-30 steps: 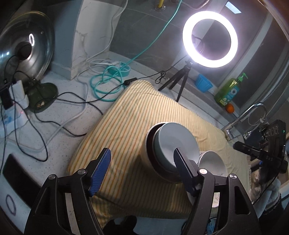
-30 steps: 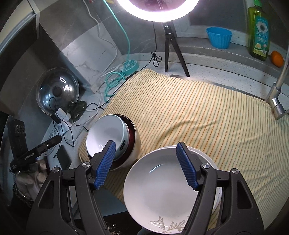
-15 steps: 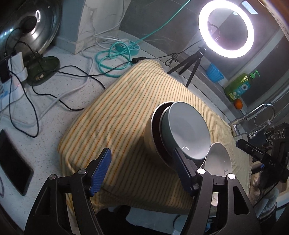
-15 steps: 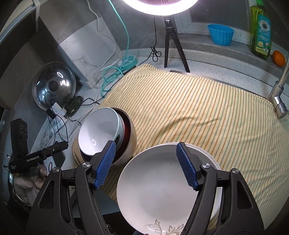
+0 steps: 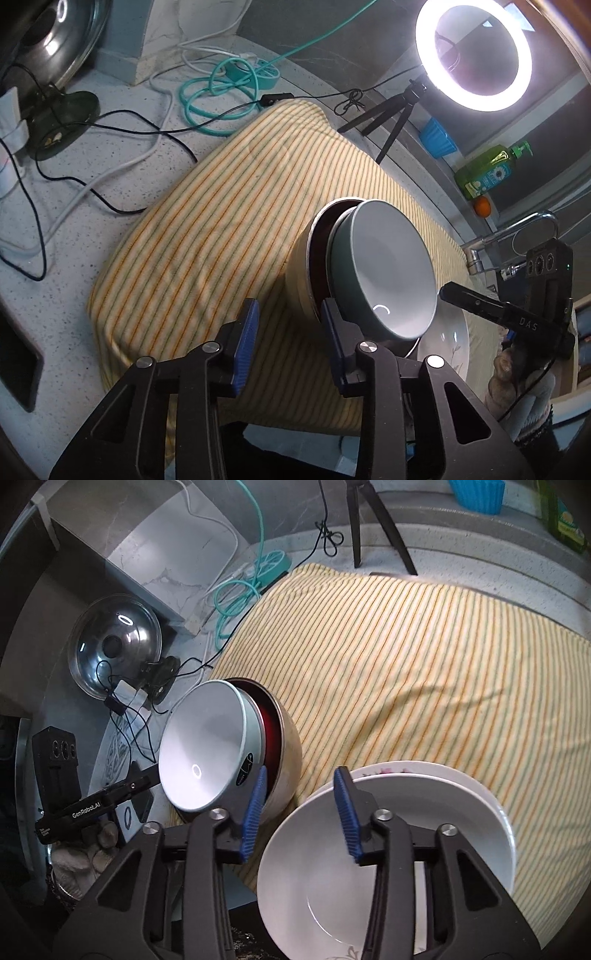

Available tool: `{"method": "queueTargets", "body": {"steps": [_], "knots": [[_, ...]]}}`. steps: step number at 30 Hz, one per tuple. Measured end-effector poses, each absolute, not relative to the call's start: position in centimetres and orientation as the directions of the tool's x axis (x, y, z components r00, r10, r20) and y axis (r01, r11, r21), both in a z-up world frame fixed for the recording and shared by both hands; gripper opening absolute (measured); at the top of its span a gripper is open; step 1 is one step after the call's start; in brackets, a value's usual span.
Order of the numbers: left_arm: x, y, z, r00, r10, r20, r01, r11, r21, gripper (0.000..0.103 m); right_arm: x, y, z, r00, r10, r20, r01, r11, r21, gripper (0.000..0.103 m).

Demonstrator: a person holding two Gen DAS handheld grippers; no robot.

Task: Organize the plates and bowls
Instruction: 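Move the left tool to the rim of the nested bowl stack, then close the left tool on the rim of the nested bowls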

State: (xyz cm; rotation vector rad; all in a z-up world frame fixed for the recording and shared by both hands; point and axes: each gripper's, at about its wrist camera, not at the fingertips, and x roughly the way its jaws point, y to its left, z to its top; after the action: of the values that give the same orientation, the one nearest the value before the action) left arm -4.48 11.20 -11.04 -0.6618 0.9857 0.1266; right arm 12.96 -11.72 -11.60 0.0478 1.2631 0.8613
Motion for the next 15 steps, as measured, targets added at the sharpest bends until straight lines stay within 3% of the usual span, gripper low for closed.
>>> {"method": "queueTargets", "body": {"steps": [15], "knots": [[-2.3, 11.3, -11.9, 0.525, -0.243, -0.815, -0.332, 0.824, -0.459, 0.02, 13.4, -8.9, -13.8, -0.031, 0.566, -0.824, -0.542, 0.683, 0.49, 0.013]]}}
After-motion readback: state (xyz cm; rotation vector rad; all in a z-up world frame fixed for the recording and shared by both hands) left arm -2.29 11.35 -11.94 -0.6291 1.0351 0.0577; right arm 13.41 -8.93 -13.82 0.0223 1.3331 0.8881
